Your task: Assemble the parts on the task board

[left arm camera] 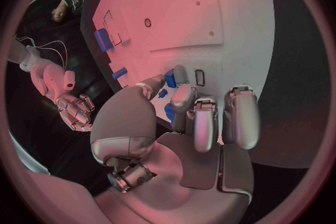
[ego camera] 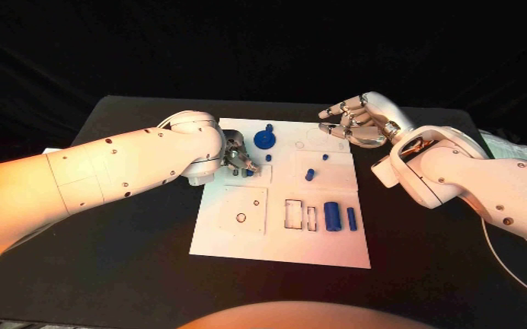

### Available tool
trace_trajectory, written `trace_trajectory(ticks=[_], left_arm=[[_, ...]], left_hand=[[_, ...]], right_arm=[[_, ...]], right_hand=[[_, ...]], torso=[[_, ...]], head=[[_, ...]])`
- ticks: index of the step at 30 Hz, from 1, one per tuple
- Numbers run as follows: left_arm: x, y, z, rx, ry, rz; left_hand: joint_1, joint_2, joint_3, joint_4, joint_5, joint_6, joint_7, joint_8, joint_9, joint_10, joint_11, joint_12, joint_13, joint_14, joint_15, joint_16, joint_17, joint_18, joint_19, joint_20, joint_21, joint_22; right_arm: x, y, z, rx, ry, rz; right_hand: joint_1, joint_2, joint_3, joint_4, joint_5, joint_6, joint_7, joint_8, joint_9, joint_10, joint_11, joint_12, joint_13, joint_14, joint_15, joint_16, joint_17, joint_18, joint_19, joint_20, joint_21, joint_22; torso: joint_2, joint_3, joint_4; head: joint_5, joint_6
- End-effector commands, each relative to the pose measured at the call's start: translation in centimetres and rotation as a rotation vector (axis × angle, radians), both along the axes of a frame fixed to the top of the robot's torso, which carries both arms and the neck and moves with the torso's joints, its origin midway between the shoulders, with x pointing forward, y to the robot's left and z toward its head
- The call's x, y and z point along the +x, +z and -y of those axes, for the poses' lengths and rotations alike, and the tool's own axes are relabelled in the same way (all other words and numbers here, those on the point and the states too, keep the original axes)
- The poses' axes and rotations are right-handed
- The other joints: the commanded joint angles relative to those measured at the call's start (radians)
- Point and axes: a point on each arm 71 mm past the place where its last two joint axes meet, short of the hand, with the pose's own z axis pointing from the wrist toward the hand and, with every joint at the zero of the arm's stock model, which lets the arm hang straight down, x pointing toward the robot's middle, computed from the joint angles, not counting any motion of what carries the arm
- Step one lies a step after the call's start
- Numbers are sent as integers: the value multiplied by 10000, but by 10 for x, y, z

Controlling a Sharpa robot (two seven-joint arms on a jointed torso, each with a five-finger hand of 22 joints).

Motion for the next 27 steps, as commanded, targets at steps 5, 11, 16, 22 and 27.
trace_trajectory(ticks=[5, 11, 16, 22, 27], left_arm=[[-2, 4, -8, -196, 134, 18], [-1, 19, -14, -439, 258, 291], [0, 33, -18, -861, 427, 380], [2, 53, -28, -1564, 615, -154], [14, 66, -41, -1140, 654, 54]], left_hand=[[-122, 28, -1082, 383, -58, 148, -39, -109, -18, 118, -25, 39, 84, 1048, -102, 31, 2629, -197, 255, -86, 86, 1028], [26, 115, -1750, 611, -53, 171, -50, -148, -15, 123, -35, 8, 91, 1048, -114, 31, 2629, -195, 257, -104, 74, 1037], [118, 174, -2123, 711, -54, 146, -39, -183, -16, 76, -28, -77, 12, 1048, -114, 31, 2629, -175, 219, -106, -4, 967], [540, 233, -2714, 688, -84, -352, 145, -482, -111, -424, 117, -693, -691, 1048, -21, 31, 2629, -70, -2, -45, -416, 564], [1184, 294, -3101, 600, -49, -1040, 494, -1171, -506, -915, 419, -1236, -1333, 1048, 220, 31, 2629, -17, -134, 143, -668, 343]], right_arm=[[0, -1, 0, -9, 86, -12], [1, -1, -1, -19, 106, -27], [1, -1, -1, -13, 122, -27], [2, -3, -2, -13, 123, -49], [2, -4, -2, -16, 111, -75]], right_hand=[[-13, 51, -52, -7, 65, 22, -5, 18, 5, -66, -8, -69, -29, 525, 29, -77, 365, 146, -51, -13, -44, -24], [24, 39, -46, -34, 93, 16, -6, 15, 5, -80, -11, -88, -45, 523, 28, -91, 356, 148, -54, -14, -55, -37], [40, 31, -44, -46, 106, 11, -6, 13, 4, -96, -11, -114, -64, 523, 27, -92, 357, 151, -59, -14, -67, -52], [39, 29, -46, -46, 109, 9, -5, 12, 4, -100, -10, -121, -69, 522, 27, -99, 350, 149, -56, -14, -63, -45], [39, 29, -46, -46, 109, 9, -5, 12, 4, -100, -10, -121, -69, 522, 27, -99, 350, 149, -56, -14, -63, -45]], torso=[[-8, -8, 1], [-1, -2, 0], [-10, 1, -3], [6, -3, -8], [-10, 20, 7]], head=[[-34, 10], [2, 6], [38, 39], [-7, 95], [52, 136]])
